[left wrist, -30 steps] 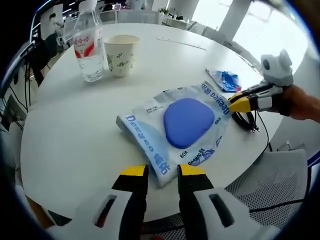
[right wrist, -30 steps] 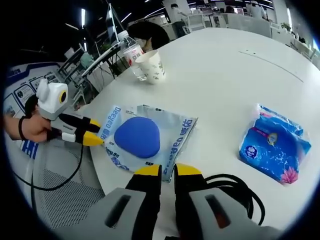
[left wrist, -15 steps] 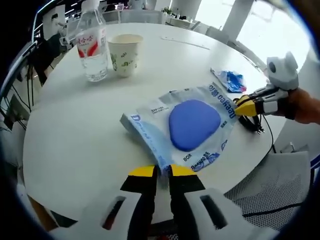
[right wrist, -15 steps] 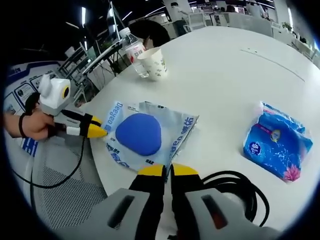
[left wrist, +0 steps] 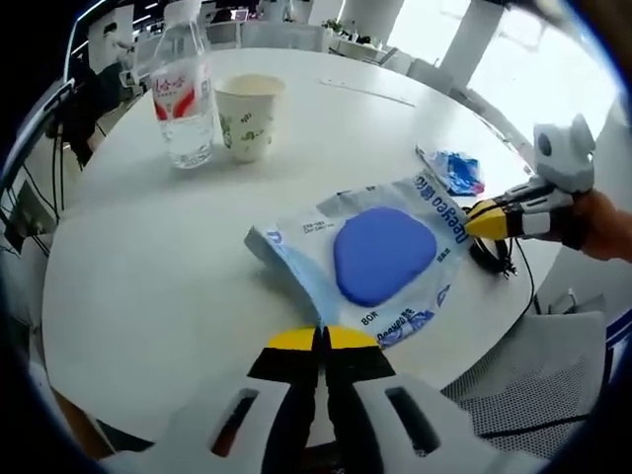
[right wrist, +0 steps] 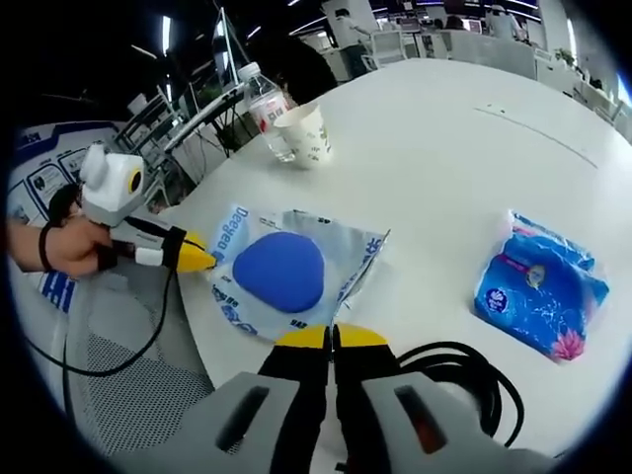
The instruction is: Arrange the tabletop items into an orderly group along one side of the table until the central work area is clear of visible clutter.
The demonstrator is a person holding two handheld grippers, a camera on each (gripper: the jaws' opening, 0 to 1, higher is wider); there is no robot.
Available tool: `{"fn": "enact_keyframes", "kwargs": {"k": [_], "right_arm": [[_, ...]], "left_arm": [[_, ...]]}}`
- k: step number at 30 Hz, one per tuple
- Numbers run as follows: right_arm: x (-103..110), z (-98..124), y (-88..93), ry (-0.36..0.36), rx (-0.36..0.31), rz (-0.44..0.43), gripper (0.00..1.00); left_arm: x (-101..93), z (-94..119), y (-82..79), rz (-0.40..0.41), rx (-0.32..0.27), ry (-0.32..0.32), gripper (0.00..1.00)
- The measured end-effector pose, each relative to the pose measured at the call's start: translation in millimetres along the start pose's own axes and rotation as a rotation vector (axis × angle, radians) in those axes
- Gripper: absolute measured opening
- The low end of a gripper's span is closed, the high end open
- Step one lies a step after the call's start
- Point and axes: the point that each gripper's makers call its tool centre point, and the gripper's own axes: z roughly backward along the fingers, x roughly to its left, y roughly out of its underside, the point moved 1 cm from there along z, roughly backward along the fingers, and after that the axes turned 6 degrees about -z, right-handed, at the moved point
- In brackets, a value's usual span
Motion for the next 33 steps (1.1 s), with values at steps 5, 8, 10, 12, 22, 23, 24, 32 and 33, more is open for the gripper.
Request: {"fn": "enact_keyframes", "kwargs": {"k": [5,8,10,12,22,23,24,32,33], "right_arm": [[-1.5,5.9,-4.1,0.005,-0.024,-0.006,0.0],[-1.8,10.7,-6.2,0.012,-0.036,-0.009,0.0],[-2.3,12.6,-7.0,0.014,-0.044,-0.012,0.0],[-2.6,15.9,-8.4,0.019,-0.056,-0.015,0.0],[-5.4,21.3,-9.2,0.034,-0.083,-0.037,0.0],[-5.6,21.7,-9.8,0.036,-0.087,-0.038,0.0],[-6.0,22.3,-10.6,0.039,-0.09,-0.039,0.0],[-12.1,25.3,-18.7,0.056,-0.111,-0.048,0.0],[-13.9,25.6,-20.4,0.06,-0.116,-0.051,0.0]], "left_arm": [[-0.9,0.3,-9.8,-0.007,-0.018,0.006,0.0],[-2.2,0.5,-13.5,-0.008,-0.024,0.01,0.0],[-2.9,0.3,-15.8,-0.012,-0.027,0.011,0.0],[-4.0,0.1,-19.4,-0.015,-0.031,0.014,0.0],[-3.5,-2.0,-37.2,-0.038,-0.055,0.014,0.0],[-3.6,-2.9,-38.6,-0.044,-0.053,0.014,0.0],[-3.0,-3.9,-40.0,-0.046,-0.053,0.015,0.0],[-1.1,-6.9,-55.7,-0.055,-0.069,0.011,0.0],[-1.3,-7.8,-56.7,-0.056,-0.069,0.012,0.0]]}}
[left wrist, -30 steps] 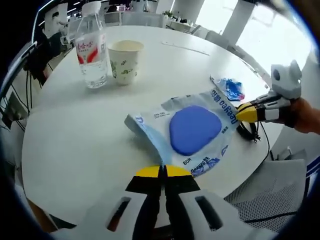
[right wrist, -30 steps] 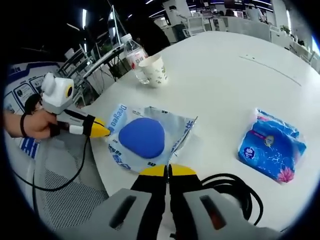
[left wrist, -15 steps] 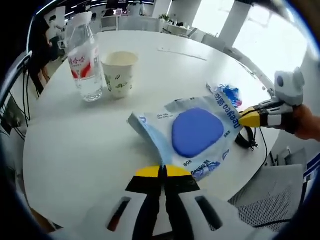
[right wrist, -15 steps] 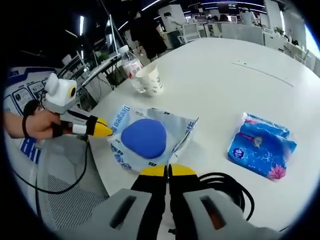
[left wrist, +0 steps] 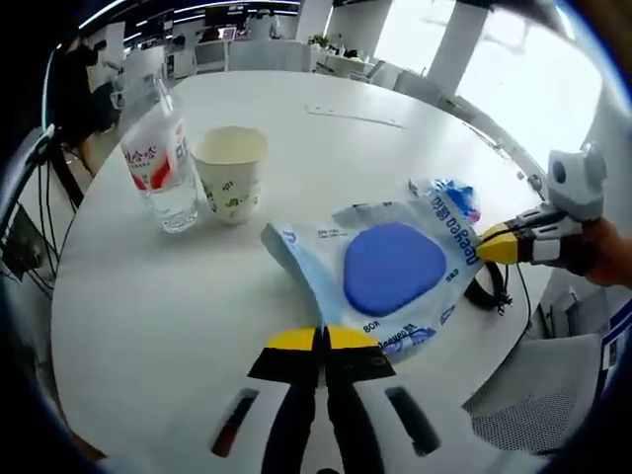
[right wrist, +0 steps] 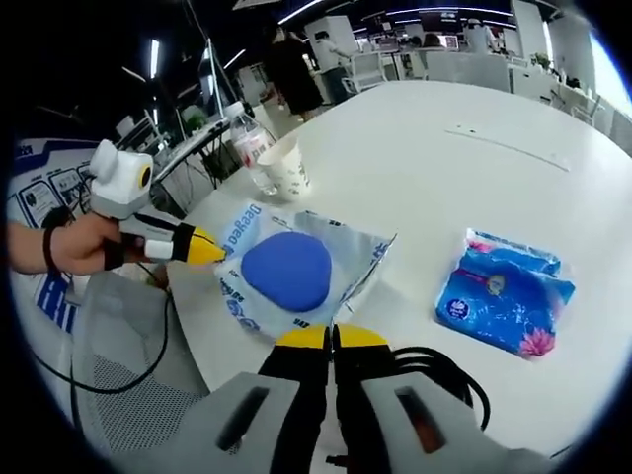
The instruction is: Arrange the tabletop items into an orderly group along one side of the table until the central work area is clear of visible clutter.
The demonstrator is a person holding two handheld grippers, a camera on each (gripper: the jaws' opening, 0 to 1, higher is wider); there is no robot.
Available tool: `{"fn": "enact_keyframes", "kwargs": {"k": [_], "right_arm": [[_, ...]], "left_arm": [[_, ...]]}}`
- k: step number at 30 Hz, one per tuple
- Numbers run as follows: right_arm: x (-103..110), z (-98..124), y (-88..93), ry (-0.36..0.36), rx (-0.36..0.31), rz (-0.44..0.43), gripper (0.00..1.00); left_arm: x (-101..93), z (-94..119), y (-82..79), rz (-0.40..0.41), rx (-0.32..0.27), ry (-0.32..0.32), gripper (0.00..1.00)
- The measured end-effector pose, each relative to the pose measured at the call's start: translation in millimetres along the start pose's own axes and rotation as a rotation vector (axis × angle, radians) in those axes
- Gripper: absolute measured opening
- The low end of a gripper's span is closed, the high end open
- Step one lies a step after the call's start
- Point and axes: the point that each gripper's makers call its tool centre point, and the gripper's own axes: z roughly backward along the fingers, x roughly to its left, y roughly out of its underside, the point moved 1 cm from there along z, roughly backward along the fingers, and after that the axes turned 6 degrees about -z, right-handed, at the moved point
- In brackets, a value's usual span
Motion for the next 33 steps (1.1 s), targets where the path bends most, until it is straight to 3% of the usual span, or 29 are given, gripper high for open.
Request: {"fn": "enact_keyframes", "kwargs": {"k": [20,33], "right_arm": [[-28.6,-10.0,-24.0,0.037,-0.031,-0.029,0.0],[-45.2,-23.6,-19.3,0.066,-0.006,-0.065,0.0]], "left_arm": [[6.9,-30.2,-31.5,-0.014,-0.008,-0.02,0.0],[9.2,-50.8,-35.3,-0.021,0.021,-0.02,0.0]]}}
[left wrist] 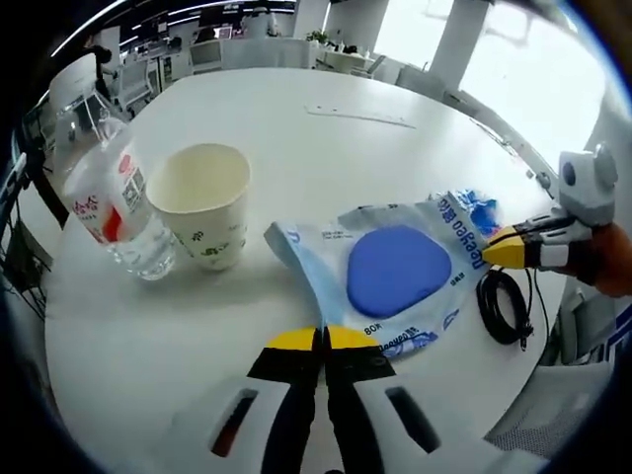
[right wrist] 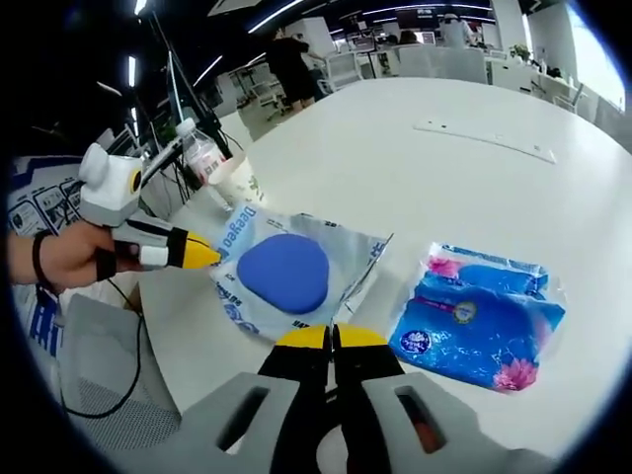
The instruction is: Arrange the tabletop items into an orderly group along one side of the table until the central work area is clear of visible clutter.
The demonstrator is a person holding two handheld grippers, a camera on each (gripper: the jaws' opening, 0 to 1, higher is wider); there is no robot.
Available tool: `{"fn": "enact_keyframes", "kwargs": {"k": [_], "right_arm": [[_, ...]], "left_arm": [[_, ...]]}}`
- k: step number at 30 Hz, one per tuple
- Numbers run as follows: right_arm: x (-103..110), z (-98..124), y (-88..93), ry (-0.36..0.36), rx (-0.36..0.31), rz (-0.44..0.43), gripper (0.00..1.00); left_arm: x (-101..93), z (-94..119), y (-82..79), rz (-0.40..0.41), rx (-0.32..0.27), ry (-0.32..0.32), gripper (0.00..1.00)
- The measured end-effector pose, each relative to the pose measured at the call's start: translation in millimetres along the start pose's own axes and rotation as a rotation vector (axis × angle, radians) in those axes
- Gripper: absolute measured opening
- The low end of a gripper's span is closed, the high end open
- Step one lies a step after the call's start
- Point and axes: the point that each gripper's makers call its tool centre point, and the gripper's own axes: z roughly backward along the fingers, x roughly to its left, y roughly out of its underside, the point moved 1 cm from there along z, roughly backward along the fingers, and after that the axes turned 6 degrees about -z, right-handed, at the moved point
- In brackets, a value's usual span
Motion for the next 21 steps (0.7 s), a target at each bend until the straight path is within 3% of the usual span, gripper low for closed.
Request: {"fn": "enact_keyframes", "kwargs": {"k": [21], "right_arm": [[-9.2,-15.2,-0.4,0.055,0.018,-0.046,0.0]], "left_arm": [[19.7,-16.7,-11.3,0.034,-0.015,-0.022,0.0]]}}
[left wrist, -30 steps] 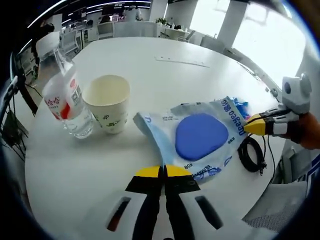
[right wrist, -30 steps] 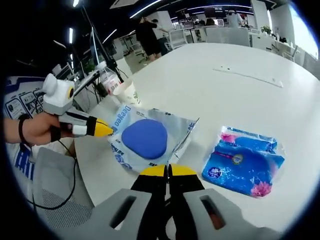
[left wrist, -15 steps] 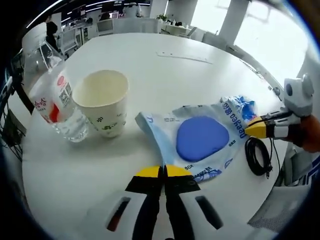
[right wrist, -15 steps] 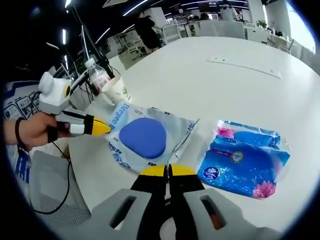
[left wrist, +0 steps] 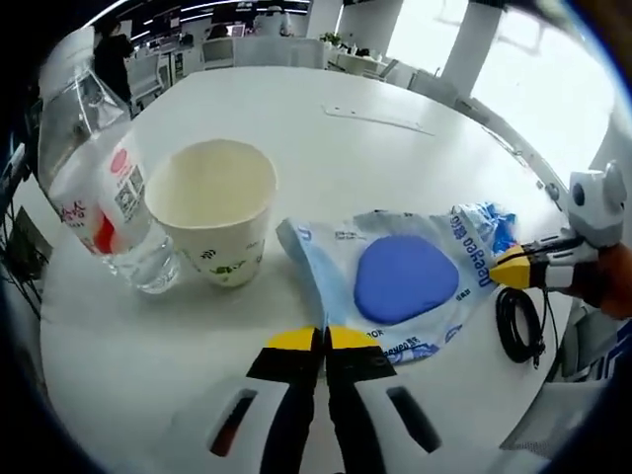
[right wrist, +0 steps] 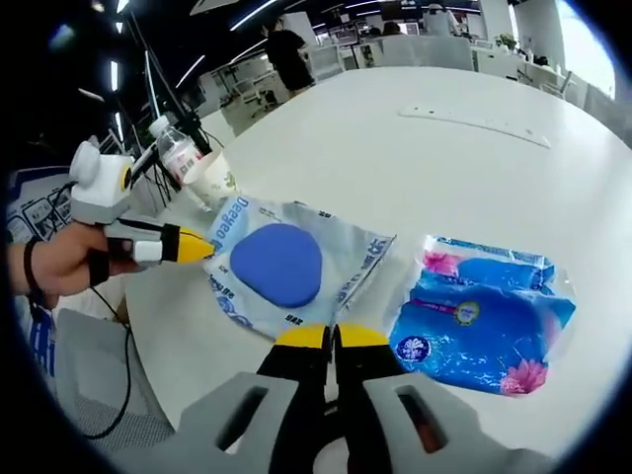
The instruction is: Arrange the tabletop items into an orderly group along one side of the table until the central work area is clear of visible clutter.
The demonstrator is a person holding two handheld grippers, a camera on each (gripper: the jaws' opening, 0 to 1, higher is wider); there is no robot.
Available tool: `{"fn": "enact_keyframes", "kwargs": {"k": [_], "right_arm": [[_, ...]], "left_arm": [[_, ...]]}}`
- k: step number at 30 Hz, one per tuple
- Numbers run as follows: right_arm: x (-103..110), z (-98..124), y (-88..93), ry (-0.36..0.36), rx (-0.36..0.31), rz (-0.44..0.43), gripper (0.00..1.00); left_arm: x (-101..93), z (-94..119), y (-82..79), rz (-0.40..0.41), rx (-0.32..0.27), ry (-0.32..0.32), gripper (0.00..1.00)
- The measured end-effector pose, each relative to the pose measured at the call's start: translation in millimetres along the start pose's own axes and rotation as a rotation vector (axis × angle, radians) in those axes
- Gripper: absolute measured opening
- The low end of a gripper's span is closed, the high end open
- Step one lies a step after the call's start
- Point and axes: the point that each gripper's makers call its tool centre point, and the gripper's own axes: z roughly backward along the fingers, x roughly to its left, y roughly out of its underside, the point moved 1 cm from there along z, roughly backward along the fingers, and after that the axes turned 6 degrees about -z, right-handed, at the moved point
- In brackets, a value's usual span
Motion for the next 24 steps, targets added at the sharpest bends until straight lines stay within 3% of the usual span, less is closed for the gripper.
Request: {"fn": "enact_keyframes", "kwargs": {"k": [24], "right_arm": [[-6.0,10.4,11.9,-0.013,0.012,0.01,0.07]], "left_arm": [[14.7,15.8,7.8,0.012,-0.053,0.043,0.1]]}}
